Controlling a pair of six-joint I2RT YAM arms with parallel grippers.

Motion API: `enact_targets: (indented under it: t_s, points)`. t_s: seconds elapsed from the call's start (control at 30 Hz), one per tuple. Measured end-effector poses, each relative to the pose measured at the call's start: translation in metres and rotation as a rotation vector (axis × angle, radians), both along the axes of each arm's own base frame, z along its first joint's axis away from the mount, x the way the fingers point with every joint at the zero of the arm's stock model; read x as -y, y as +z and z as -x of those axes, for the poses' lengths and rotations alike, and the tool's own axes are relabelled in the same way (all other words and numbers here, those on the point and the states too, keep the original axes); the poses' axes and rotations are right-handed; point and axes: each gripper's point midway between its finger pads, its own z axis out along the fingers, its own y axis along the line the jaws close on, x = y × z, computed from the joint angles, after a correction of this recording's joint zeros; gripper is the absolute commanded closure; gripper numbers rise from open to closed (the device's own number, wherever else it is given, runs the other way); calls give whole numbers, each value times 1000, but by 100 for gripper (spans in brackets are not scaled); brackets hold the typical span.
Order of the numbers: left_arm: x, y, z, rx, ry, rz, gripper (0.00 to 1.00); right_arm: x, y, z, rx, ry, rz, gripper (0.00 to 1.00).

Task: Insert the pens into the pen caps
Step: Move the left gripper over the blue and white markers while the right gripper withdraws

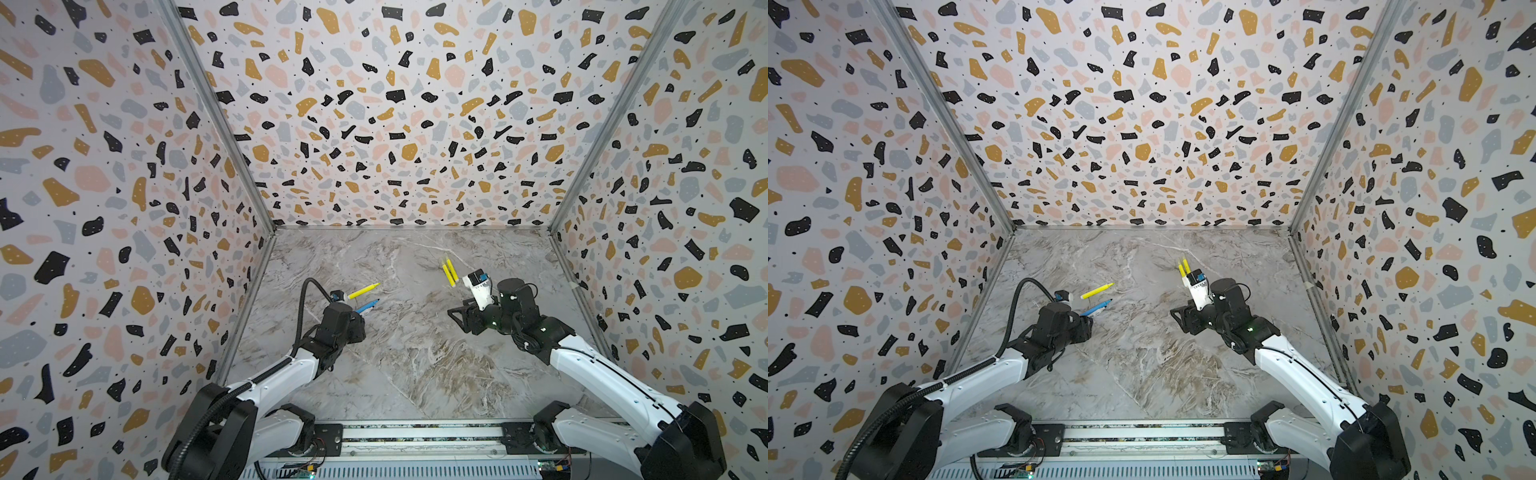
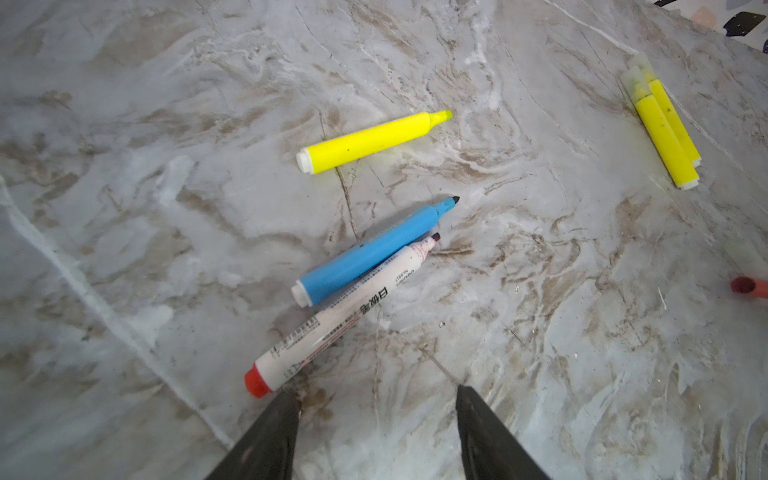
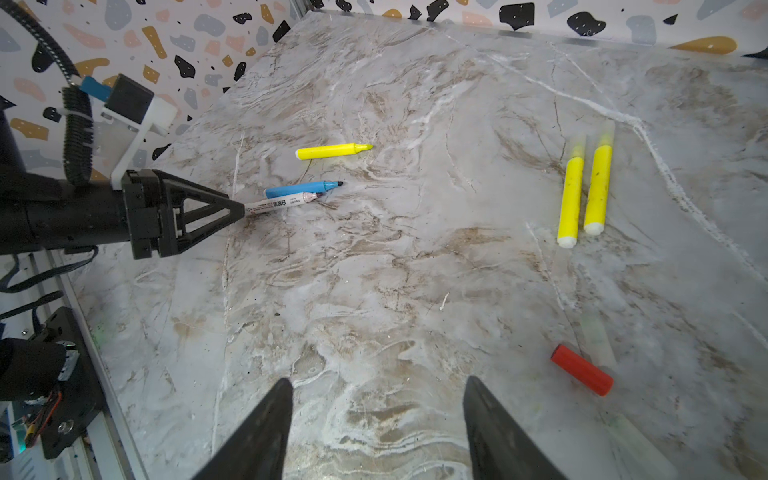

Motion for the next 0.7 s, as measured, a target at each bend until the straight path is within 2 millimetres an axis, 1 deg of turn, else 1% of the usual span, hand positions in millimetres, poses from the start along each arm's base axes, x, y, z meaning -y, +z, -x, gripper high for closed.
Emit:
enact_targets:
  t_s: [0.1, 0.2, 0.33, 0.47, 0.57, 0.7]
  points:
    - [-1, 1, -10, 0, 9, -6, 39, 0, 2, 2, 3, 1, -7, 34]
    - [-2, -1, -17, -7, 9, -13, 39, 0, 5, 3, 10, 3, -19, 34]
    - [-3, -11, -19, -34, 3, -26, 40, 0, 4, 6, 7, 7, -28, 34]
    - [-3, -22, -19, -65, -8, -50, 41, 1, -3, 9, -11, 10, -30, 34]
    - [-1, -23, -25, -67, -13, -56, 41, 1, -7, 10, -19, 11, -31, 34]
    - [1, -22, -30, -59, -20, -61, 41, 0, -7, 11, -21, 13, -38, 34]
